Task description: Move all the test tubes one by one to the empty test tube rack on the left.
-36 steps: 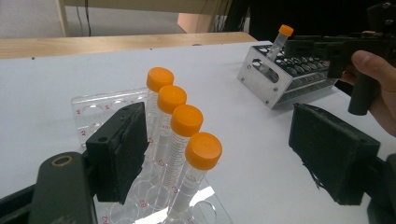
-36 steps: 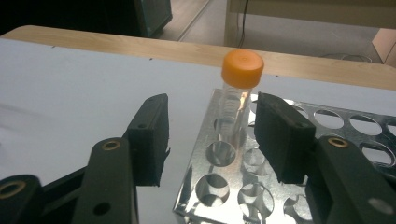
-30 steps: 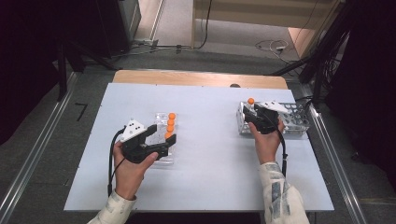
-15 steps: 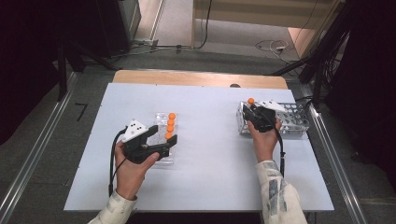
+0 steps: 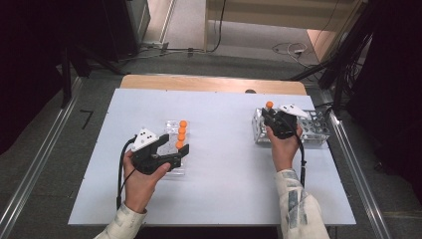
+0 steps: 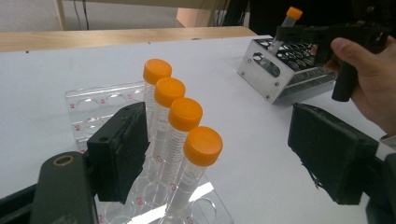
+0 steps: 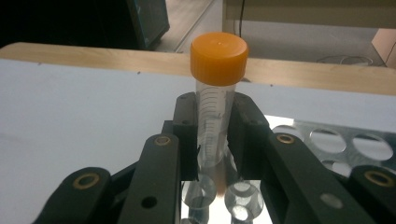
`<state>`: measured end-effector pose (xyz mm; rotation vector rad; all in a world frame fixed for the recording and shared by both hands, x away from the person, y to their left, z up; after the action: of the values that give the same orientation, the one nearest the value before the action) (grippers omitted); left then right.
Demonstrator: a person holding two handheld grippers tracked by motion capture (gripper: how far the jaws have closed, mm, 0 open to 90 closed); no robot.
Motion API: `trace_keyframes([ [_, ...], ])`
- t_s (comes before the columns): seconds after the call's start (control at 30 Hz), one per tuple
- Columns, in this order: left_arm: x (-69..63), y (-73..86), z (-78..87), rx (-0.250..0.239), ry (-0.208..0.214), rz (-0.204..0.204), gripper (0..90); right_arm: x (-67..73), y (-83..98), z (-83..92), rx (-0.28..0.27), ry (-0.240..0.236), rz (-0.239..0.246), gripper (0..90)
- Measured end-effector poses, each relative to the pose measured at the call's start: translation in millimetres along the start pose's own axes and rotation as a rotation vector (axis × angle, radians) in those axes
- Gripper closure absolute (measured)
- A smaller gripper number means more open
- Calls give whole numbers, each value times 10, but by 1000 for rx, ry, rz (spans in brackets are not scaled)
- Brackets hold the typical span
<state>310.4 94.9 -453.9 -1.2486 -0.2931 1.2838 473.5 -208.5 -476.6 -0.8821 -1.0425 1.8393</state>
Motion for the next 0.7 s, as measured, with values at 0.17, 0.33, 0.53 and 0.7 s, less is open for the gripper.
trace_keyframes([
  [0.17, -1, -5, 7, -3, 1, -1, 205, -17, -186, 109, -37, 7, 18, 720],
  [0.33, -2, -6, 12, -4, 1, -1, 204, -26, -335, 248, -76, 1, 20, 720],
  [0.53, -5, -4, 9, -6, -2, -5, 203, 36, -444, 454, -118, -27, 41, 720],
  [0.7, -8, 3, 5, -2, -5, -9, 203, 186, -433, 597, -128, -80, 71, 720],
])
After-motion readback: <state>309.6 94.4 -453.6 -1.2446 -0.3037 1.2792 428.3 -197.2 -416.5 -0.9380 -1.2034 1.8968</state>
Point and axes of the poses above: each handheld gripper's, and its own axes: z roughly backward along the jaws, y roughly out of its underside, x roughly to its left, the point moved 8 cm from there along -z, roughly forward along the jaws, and after that the axes turned 14 degrees about z, right-handed, at the moved point
